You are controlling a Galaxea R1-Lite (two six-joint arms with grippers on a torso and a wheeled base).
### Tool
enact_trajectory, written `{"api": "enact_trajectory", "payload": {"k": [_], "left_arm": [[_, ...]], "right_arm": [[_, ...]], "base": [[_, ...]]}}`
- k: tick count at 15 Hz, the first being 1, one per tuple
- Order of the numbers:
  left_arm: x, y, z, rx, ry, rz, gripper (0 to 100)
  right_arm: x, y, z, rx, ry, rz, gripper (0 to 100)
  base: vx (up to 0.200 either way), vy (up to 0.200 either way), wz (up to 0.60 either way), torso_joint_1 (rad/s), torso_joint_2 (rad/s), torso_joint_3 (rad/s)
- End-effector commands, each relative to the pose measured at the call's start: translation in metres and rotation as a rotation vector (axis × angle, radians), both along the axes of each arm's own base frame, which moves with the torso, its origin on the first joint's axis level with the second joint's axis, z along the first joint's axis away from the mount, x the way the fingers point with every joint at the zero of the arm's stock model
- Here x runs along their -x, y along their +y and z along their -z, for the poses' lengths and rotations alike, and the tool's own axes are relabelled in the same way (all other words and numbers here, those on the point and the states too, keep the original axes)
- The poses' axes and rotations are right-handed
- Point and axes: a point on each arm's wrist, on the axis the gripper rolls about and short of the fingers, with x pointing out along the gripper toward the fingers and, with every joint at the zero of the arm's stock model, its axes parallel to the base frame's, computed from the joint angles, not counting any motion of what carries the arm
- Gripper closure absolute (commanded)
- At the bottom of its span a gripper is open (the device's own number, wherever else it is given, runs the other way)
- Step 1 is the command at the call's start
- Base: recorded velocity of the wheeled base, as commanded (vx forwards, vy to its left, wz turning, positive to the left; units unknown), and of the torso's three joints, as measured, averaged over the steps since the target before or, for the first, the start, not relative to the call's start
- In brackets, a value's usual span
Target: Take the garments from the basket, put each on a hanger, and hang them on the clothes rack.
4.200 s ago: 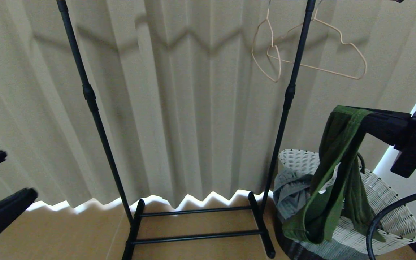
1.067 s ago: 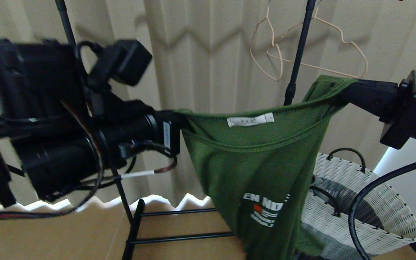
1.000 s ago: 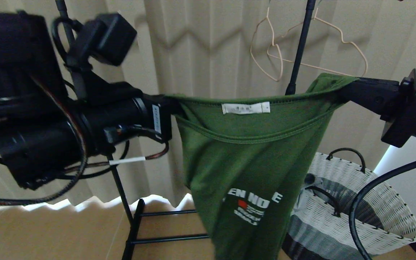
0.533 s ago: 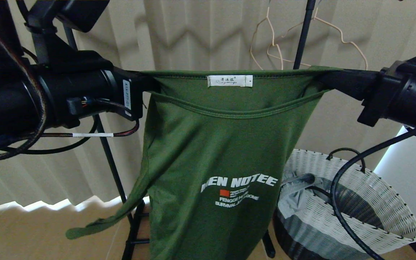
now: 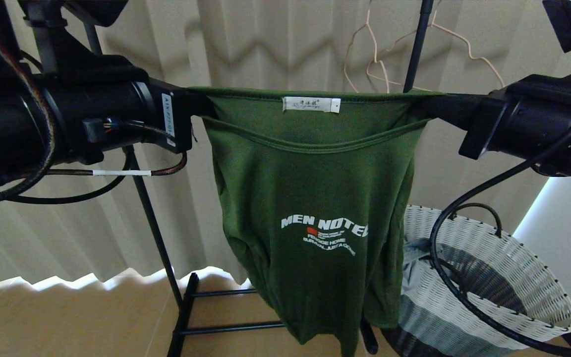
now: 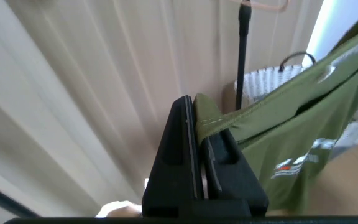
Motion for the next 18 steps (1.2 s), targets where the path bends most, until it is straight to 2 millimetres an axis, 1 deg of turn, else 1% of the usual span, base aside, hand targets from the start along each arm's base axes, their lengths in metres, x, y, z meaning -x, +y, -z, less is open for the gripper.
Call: {"api": "enact_trajectory", "payload": {"k": [1, 4, 5, 8, 10, 11, 13, 15, 16, 18], "left_arm": [[-0.014, -0.007, -0.001, 0.003, -0.003, -0.005, 100], [-0.035, -0.021, -0.002, 0.006, -0.003, -0.003, 100], [-0.043, -0.027, 0.002, 0.009, 0.016, -0.004, 100], [-0.061, -0.037, 0.018, 0.03, 0.083, -0.011, 100], [-0.067, -0.039, 0.02, 0.049, 0.1, -0.016, 100], [-0.071, -0.04, 0.021, 0.051, 0.108, -0.011, 100], [-0.071, -0.04, 0.024, 0.05, 0.125, 0.043, 100], [-0.072, -0.039, 0.025, 0.048, 0.129, 0.041, 100], [-0.07, -0.038, 0.025, 0.041, 0.137, 0.039, 100], [-0.056, -0.029, 0.012, 0.041, 0.131, 0.041, 100]], "right_arm": [[0.012, -0.007, -0.008, -0.012, -0.026, 0.0, 100], [0.031, -0.017, -0.015, -0.009, -0.021, -0.008, 100], [0.038, -0.019, -0.016, -0.005, -0.01, -0.019, 100], [0.06, -0.018, -0.007, 0.006, 0.01, -0.147, 100], [0.066, -0.018, -0.003, 0.009, 0.014, -0.21, 100], [0.067, -0.017, 0.0, 0.013, 0.02, -0.233, 100], [0.064, -0.016, 0.003, 0.02, 0.032, -0.235, 100], [0.063, -0.015, 0.004, 0.022, 0.036, -0.23, 100], [0.06, -0.015, 0.006, 0.028, 0.042, -0.218, 100], [0.047, -0.018, 0.008, 0.041, 0.048, -0.17, 100]], "base": [[0.0, 0.0, 0.0, 0.0, 0.0, 0.0], [0.0, 0.0, 0.0, 0.0, 0.0, 0.0], [0.0, 0.0, 0.0, 0.0, 0.0, 0.0], [0.0, 0.0, 0.0, 0.0, 0.0, 0.0], [0.0, 0.0, 0.0, 0.0, 0.0, 0.0], [0.0, 0.0, 0.0, 0.0, 0.0, 0.0], [0.0, 0.0, 0.0, 0.0, 0.0, 0.0], [0.0, 0.0, 0.0, 0.0, 0.0, 0.0], [0.0, 0.0, 0.0, 0.0, 0.0, 0.0], [0.0, 0.0, 0.0, 0.0, 0.0, 0.0]]}}
